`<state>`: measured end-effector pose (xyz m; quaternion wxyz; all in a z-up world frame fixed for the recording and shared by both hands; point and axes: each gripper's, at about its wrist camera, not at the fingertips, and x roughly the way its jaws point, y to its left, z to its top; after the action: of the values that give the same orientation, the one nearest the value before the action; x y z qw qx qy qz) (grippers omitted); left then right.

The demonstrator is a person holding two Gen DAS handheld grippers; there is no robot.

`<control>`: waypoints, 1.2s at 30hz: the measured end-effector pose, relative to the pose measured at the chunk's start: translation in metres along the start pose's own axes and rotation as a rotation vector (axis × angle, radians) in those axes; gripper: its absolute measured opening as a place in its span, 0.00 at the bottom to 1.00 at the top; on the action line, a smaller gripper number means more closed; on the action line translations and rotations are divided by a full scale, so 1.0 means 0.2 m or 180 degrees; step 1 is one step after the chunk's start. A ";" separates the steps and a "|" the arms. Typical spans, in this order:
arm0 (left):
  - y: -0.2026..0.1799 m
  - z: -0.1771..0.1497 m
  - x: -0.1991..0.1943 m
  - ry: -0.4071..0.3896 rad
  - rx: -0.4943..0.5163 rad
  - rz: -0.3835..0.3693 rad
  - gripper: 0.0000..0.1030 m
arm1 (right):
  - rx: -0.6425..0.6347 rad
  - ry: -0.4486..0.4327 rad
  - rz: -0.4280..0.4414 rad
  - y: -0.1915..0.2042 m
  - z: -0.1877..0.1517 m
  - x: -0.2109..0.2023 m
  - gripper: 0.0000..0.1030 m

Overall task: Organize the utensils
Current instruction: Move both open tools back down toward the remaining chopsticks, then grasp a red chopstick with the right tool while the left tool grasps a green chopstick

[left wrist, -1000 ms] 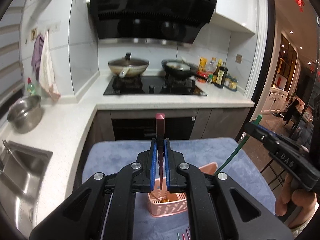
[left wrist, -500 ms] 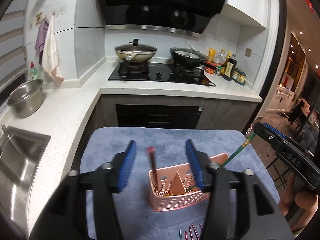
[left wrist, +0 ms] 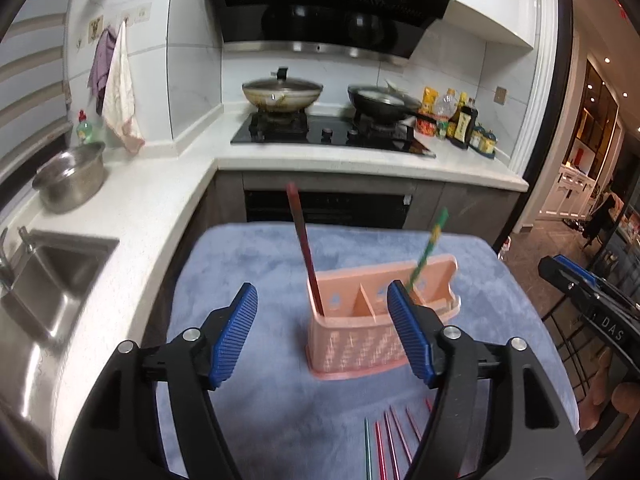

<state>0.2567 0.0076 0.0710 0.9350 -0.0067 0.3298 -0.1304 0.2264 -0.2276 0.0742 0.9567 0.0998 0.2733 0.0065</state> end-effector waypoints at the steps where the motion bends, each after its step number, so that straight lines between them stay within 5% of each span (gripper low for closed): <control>1: 0.00 -0.04 0.00 0.0038 0.0008 -0.0003 0.62 | -0.0010 0.0040 -0.0014 0.00 -0.04 -0.01 0.36; 18: -0.06 -0.82 0.01 0.0924 0.0069 -0.0055 0.62 | -0.0087 0.1004 -0.0183 -0.07 -0.87 -0.10 0.36; 28: -0.07 -1.09 -0.08 0.1248 0.0045 -0.0125 0.62 | -0.0082 0.1331 -0.0209 -0.07 -1.18 -0.23 0.35; 36: -0.10 -1.18 -0.10 0.1384 0.0109 -0.0184 0.62 | -0.0119 0.1488 -0.0171 -0.05 -1.30 -0.28 0.23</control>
<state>0.0912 0.0098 -0.0984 0.8377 0.0281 0.5211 -0.1611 0.0419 -0.1928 -0.1156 0.8689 0.0706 0.4898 0.0091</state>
